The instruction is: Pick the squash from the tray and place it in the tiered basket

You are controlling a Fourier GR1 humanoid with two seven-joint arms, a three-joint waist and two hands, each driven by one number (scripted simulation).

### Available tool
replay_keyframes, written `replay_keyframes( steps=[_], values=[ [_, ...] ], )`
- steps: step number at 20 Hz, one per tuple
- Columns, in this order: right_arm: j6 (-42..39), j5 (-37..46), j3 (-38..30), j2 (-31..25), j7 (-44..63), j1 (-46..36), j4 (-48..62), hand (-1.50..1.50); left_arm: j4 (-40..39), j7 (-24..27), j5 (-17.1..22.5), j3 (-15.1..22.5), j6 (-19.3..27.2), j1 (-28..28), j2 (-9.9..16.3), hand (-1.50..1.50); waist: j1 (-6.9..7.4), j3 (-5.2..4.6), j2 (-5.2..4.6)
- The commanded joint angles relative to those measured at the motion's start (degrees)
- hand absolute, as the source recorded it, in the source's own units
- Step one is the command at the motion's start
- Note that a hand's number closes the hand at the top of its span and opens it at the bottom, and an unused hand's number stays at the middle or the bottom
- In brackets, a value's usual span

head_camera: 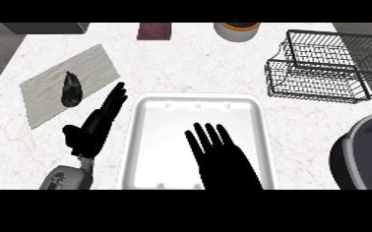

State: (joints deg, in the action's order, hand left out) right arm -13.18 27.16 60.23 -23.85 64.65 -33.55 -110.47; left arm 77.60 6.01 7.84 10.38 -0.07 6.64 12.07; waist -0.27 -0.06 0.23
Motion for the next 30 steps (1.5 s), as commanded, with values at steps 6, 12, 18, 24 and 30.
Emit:
replay_keyframes(
  steps=[6, 12, 18, 24, 30],
  values=[
    [-2.4, 6.3, -3.9, 2.7, -1.3, 6.4, 7.0, -1.5, -1.6, 2.5, -0.2, -1.9, -2.7, -1.0, 0.5, 0.0, 0.31, 0.04, -0.23],
    [0.7, 13.2, -2.8, 6.2, -1.4, 12.3, 11.4, -1.5, 3.2, -5.6, -1.1, -1.1, -0.1, 1.6, -1.5, 0.0, 0.31, 0.08, -0.14],
    [-4.4, 14.7, -7.5, 4.5, -5.3, 18.0, 7.1, -1.5, -1.3, -1.0, -2.7, -2.6, -2.1, 1.5, -2.3, 0.0, 0.11, 0.06, -0.17],
    [-4.8, 19.5, -12.0, 7.1, -13.9, 20.5, 12.5, -1.5, 3.6, -3.3, -4.5, -2.6, -1.1, -1.5, -3.9, 0.0, 0.29, 0.06, -0.17],
    [-2.4, 22.7, -13.6, 14.0, -19.5, 19.6, 20.3, 1.5, -3.6, 2.7, -4.5, -5.2, -5.6, -0.7, -2.7, 0.0, 0.31, 0.06, -0.25]
  ],
)
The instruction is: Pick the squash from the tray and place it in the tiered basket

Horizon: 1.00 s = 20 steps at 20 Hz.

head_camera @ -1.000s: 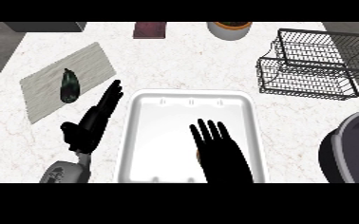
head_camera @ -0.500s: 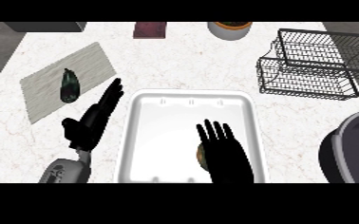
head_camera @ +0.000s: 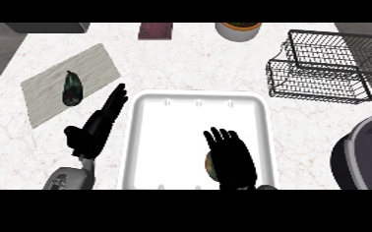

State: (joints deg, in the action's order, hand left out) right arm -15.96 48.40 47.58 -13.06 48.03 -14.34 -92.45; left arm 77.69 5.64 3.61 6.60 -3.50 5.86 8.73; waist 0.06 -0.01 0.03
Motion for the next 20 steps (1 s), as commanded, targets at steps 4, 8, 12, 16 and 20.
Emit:
replay_keyframes(
  steps=[4, 8, 12, 16, 20],
  values=[
    [9.4, 4.8, 0.4, 2.5, -11.1, 1.1, 4.6, 1.5, -1.3, 1.8, 0.5, -2.3, -2.6, 0.2, 1.4, 0.0, 0.12, 0.02, -0.04],
    [7.5, 4.8, -3.7, 4.0, -14.8, -0.5, 5.4, 1.5, 1.3, -3.2, 0.5, -2.3, -1.8, 1.3, 0.2, 0.0, 0.13, 0.02, -0.02],
    [6.6, 8.2, -5.1, 4.3, -17.2, 2.4, 4.8, 1.5, -0.8, -0.4, -2.2, -1.9, -0.4, 2.3, -2.3, 0.0, -0.06, 0.01, 0.0],
    [10.2, -2.9, -23.8, -21.0, -26.7, 7.5, 3.8, 1.5, -0.8, 0.6, -0.9, -3.5, 0.5, -1.1, -0.6, 0.0, -4.1, 0.3, -0.14],
    [11.3, -7.8, -35.2, -30.1, -32.5, 7.4, 11.1, 1.5, -0.1, 1.0, -0.7, -4.2, 0.6, -1.4, -0.1, 0.0, -5.08, 0.62, -0.48]
  ],
)
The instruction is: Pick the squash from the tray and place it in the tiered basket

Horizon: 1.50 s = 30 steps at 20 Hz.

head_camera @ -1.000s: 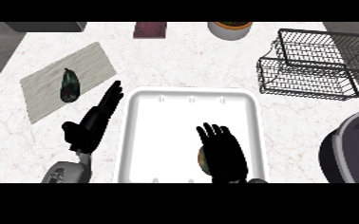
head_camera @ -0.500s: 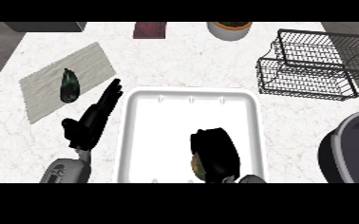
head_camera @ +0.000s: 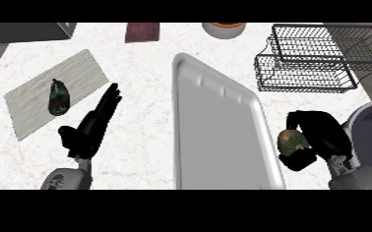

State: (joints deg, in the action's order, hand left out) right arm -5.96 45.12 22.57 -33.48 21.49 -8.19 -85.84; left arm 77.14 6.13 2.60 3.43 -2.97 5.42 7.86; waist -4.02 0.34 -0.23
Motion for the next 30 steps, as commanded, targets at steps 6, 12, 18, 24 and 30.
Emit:
replay_keyframes(
  steps=[6, 12, 18, 24, 30],
  values=[
    [3.0, -19.7, -27.2, -17.4, -24.0, 0.2, 15.1, 1.5, 1.2, 1.0, 1.0, -0.7, -0.8, -2.2, 0.6, 0.0, 0.52, 0.39, 0.06],
    [-7.2, -37.4, -41.0, -21.9, -43.0, -1.9, 24.0, 1.5, 1.7, 0.9, 0.2, 0.1, -1.5, -2.4, 1.3, 0.0, 1.71, 0.16, 0.3],
    [-18.7, -38.8, -45.4, -32.6, -54.6, -9.8, 41.7, 1.5, 1.6, -1.4, 0.1, 2.3, -3.1, 0.9, 0.0, 0.0, 5.74, -0.13, -0.39],
    [-25.9, -37.6, -43.0, -36.2, -50.5, -23.5, 50.0, 1.5, -1.1, 0.4, -1.4, 1.9, -2.4, 2.2, -0.8, 0.0, 5.78, -0.29, -0.23],
    [-28.8, -36.6, -38.0, -32.3, -34.5, -37.8, 46.0, 1.5, 1.8, -4.3, -1.3, 1.9, -1.2, 3.9, -1.8, 0.0, 5.71, -0.38, -0.03]
  ],
)
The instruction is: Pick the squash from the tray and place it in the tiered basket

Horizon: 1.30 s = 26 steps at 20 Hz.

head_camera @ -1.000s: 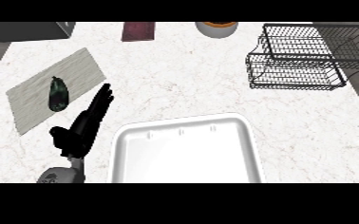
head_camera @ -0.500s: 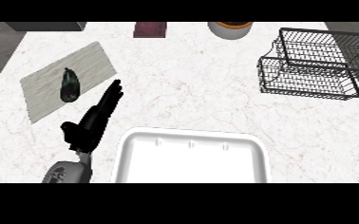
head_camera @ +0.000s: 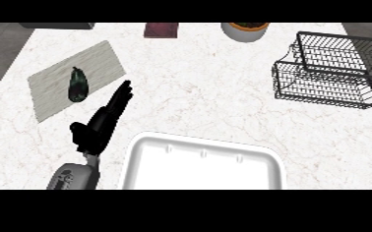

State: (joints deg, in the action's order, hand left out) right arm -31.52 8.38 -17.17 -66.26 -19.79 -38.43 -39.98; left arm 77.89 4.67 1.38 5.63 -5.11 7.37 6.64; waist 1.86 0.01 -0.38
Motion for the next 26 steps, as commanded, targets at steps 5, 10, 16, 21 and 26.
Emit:
replay_keyframes(
  steps=[5, 10, 16, 21, 26],
  values=[
    [3.2, 3.5, 6.2, 10.4, 13.9, -15.3, -0.6, 1.5, 0.8, -1.2, 1.5, -1.8, -2.6, 0.7, 1.9, 0.0, 0.1, -0.06, 0.08],
    [4.8, 7.6, 9.6, 15.8, 13.0, -18.0, 2.6, 1.5, 0.8, -3.0, -0.3, -0.7, -0.4, 2.2, -0.1, 0.0, -0.33, -0.01, 0.03],
    [5.0, 9.8, 10.4, 20.2, 15.4, -23.7, 6.4, 1.5, 3.7, -2.6, 1.7, -3.3, -2.9, -0.4, 2.8, 0.0, -0.24, -0.01, 0.12],
    [7.3, 11.4, 10.7, 24.9, 12.6, -25.0, 10.5, 1.5, 0.1, -1.3, -0.6, -2.2, -1.0, 1.3, 0.2, 0.0, -0.34, 0.0, -0.09],
    [5.1, 7.1, 7.6, 29.0, 16.6, -24.4, 8.9, 1.5, -2.5, 0.6, 0.2, -4.0, -2.3, 0.9, 1.1, 0.0, -1.37, -0.03, 0.27]
  ],
)
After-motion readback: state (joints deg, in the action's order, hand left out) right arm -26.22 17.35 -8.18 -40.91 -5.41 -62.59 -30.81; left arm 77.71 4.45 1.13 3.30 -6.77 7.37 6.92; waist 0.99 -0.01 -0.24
